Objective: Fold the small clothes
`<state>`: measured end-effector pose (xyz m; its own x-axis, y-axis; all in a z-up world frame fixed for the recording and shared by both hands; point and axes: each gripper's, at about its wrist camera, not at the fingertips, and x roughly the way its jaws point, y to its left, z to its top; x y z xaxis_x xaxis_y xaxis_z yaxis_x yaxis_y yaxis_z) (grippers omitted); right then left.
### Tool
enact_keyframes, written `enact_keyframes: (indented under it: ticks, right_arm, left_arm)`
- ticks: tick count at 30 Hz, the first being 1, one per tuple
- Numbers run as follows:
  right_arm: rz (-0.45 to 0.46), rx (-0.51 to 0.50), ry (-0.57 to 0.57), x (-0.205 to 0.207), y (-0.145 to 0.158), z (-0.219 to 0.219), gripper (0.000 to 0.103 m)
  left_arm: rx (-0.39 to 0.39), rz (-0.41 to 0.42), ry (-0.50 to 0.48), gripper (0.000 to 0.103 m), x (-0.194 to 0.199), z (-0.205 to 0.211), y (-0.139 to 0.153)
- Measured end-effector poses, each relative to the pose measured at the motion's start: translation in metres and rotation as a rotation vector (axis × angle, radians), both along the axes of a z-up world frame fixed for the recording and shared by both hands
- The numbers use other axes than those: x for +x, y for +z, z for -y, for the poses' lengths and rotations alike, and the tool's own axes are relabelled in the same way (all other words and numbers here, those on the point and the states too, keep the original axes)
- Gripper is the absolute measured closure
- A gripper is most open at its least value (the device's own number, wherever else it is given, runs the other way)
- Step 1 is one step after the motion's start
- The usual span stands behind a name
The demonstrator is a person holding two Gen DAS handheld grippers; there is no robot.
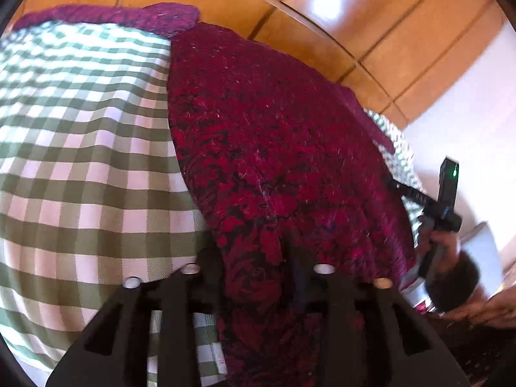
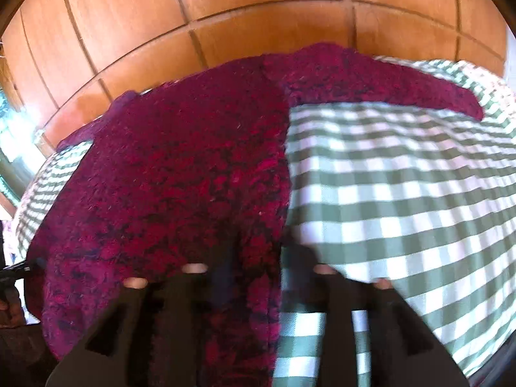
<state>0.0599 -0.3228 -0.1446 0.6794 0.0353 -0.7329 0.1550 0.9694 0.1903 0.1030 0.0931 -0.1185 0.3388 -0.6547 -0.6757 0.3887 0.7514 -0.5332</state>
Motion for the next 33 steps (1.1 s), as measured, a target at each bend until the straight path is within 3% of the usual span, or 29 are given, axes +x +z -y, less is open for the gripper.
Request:
enact_keyframes:
  ticks: [2,5,7,8,9,15,18,24,27,29,31,33]
  right_arm:
    - [0.06,0.007,-0.001,0.003,0.013,0.002,0.037]
    - [0.078,0.045,-0.039,0.017,0.021,0.015,0.037]
    - [0.08,0.097,-0.071,0.03,0.019,0.03,0.037]
    - [0.071,0.116,-0.095,0.036,0.016,0.038,0.037]
    - [0.057,0.135,-0.128,0.04,0.012,0.047,0.037]
    - [0.046,0.306,-0.372,0.051,-0.012,0.119,0.04]
    - [0.086,0.377,-0.447,0.049,-0.016,0.15,0.043]
    - [0.185,0.513,-0.609,0.044,-0.023,0.211,0.046]
    - [0.208,0.558,-0.695,0.042,-0.03,0.237,0.054]
    - [0.234,0.625,-0.749,0.04,-0.039,0.259,0.061]
    - [0.276,0.691,-0.794,0.034,-0.047,0.281,0.069]
    - [0.304,0.737,-0.821,0.035,-0.05,0.295,0.071]
  left_arm:
    - [-0.015,0.016,0.021,0.047,0.001,-0.007,0.006]
    - [-0.008,0.074,0.09,0.047,0.009,-0.012,0.018]
    - [0.03,0.135,0.166,0.034,0.016,-0.012,0.029]
    - [0.042,0.164,0.188,0.02,0.023,-0.012,0.035]
    - [0.062,0.199,0.212,0.013,0.029,-0.009,0.041]
    - [0.237,0.328,0.268,0.008,0.083,0.045,0.055]
    - [0.268,0.305,0.287,0.008,0.112,0.066,0.043]
    - [0.328,0.17,0.386,0.008,0.148,0.061,0.007]
    - [0.272,0.07,0.434,0.008,0.157,0.044,-0.013]
    - [0.249,0.078,0.439,0.008,0.155,0.04,-0.013]
    - [0.279,0.093,0.438,0.008,0.153,0.044,-0.014]
    - [0.309,0.101,0.436,0.008,0.151,0.048,-0.014]
